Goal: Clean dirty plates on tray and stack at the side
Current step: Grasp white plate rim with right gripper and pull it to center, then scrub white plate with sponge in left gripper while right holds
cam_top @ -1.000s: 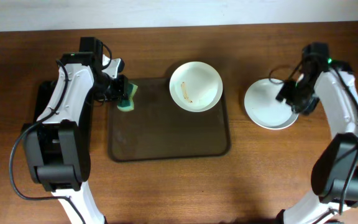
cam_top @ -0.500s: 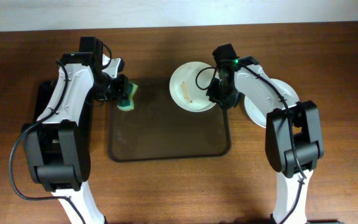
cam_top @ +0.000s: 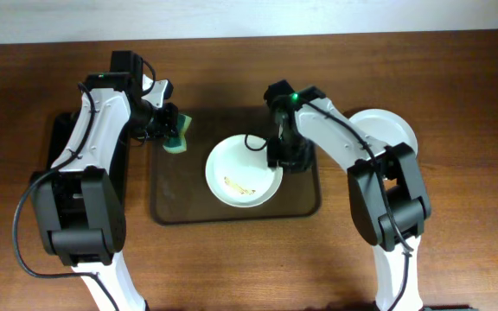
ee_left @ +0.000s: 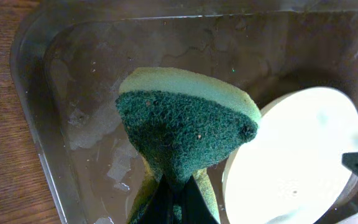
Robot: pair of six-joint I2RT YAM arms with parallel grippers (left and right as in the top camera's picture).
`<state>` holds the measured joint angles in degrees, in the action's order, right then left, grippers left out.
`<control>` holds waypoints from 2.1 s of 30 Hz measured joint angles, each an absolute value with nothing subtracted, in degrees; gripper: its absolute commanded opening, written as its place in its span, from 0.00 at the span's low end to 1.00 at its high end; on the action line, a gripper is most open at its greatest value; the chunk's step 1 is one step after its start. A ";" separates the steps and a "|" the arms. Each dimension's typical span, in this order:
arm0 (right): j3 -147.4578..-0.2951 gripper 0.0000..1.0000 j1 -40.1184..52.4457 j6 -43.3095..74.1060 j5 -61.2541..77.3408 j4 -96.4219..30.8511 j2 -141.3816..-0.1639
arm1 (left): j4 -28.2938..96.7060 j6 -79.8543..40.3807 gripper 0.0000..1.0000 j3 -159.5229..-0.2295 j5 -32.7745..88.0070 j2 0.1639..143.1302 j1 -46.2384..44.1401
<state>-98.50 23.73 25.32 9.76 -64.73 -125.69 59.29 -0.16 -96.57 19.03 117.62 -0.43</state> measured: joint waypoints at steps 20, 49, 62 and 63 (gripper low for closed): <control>-104.64 0.09 28.60 -28.36 11.92 -54.74 -132.44 | 58.67 -0.16 0.01 -96.57 19.03 117.62 -0.43; -106.69 0.04 29.19 42.72 10.22 -53.65 -133.25 | 38.44 -0.95 0.01 -80.36 17.65 117.60 -11.09; -106.15 0.04 29.15 41.56 10.59 -52.49 -133.32 | 29.54 -10.37 0.00 -77.82 -6.87 116.71 -15.25; -106.06 0.04 29.15 41.34 10.70 -52.60 -133.32 | 33.71 -10.35 0.00 -78.22 -5.67 116.44 -15.14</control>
